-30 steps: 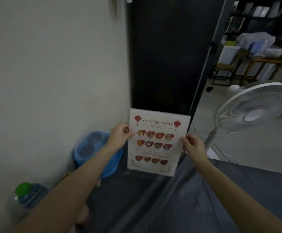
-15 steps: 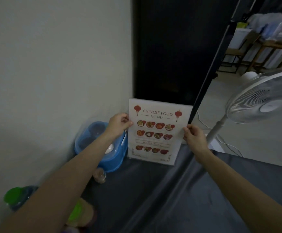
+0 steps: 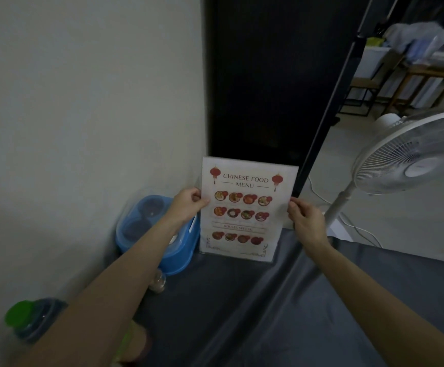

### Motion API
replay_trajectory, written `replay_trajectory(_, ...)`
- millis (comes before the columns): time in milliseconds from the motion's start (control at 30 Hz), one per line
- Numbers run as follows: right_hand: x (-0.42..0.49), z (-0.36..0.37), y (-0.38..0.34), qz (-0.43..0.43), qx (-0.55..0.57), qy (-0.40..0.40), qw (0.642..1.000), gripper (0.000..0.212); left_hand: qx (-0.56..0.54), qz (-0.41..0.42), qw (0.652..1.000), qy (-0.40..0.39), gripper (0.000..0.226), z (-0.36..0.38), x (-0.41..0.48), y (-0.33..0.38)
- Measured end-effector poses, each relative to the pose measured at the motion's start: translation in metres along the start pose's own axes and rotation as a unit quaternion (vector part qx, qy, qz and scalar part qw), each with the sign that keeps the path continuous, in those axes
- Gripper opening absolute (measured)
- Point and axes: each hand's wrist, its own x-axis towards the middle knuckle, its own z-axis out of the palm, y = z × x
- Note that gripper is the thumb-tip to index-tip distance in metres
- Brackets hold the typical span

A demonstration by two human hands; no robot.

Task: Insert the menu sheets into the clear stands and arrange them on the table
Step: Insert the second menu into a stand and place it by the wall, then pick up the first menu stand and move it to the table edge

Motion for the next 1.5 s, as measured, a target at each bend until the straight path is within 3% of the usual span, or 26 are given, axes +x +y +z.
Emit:
replay_trajectory(100, -0.01, -0.007, 0.004, -0.006, -0.021, 0.003, 1.0, 0.029, -0.001, -0.022, 1.0, 0.0, 0.012, 0.003, -0.011, -0.001)
replay_trajectory(267, -0.037, -0.02, 0.023, 0.019, -0.023, 0.004, 1.0, 0.024, 0.041, -0.045, 0.998, 0.025, 0.02, 0.003, -0.036, -0.01)
replay_trajectory(600, -0.131, -0.07, 0.061, 0.017, -0.027, -0.095, 0.995, 0.021, 0.048, -0.057, 0.995, -0.06, 0.011, 0.082, -0.146, 0.0)
replay_trajectory(733, -0.161, -0.095, 0.085, -0.039, -0.17, -0.144, 0.974, 0.025, 0.168, -0.04, 0.98, -0.096, 0.012, 0.131, -0.194, 0.003)
replay_trajectory(833, -0.18, -0.109, 0.105, -0.042, -0.286, -0.199, 0.936, 0.042, 0.292, 0.014, 0.947, -0.132, 0.032, 0.167, -0.222, -0.006)
replay_trajectory(1067, -0.222, -0.142, 0.136, -0.05, -0.41, -0.3, 0.86, 0.07, 0.466, 0.062, 0.866, -0.173, 0.067, 0.235, -0.282, -0.018)
replay_trajectory(1167, -0.243, -0.165, 0.139, -0.052, -0.41, -0.301, 0.86, 0.077, 0.511, 0.061, 0.837, -0.186, 0.068, 0.257, -0.304, -0.02)
replay_trajectory(1300, -0.264, -0.193, 0.151, -0.08, -0.41, -0.284, 0.863, 0.143, 0.533, 0.075, 0.82, -0.196, 0.062, 0.283, -0.329, -0.017)
replay_trajectory(1500, -0.282, -0.228, 0.162, -0.037, -0.404, -0.257, 0.877, 0.147, 0.534, 0.108, 0.809, -0.222, 0.059, 0.316, -0.345, -0.001)
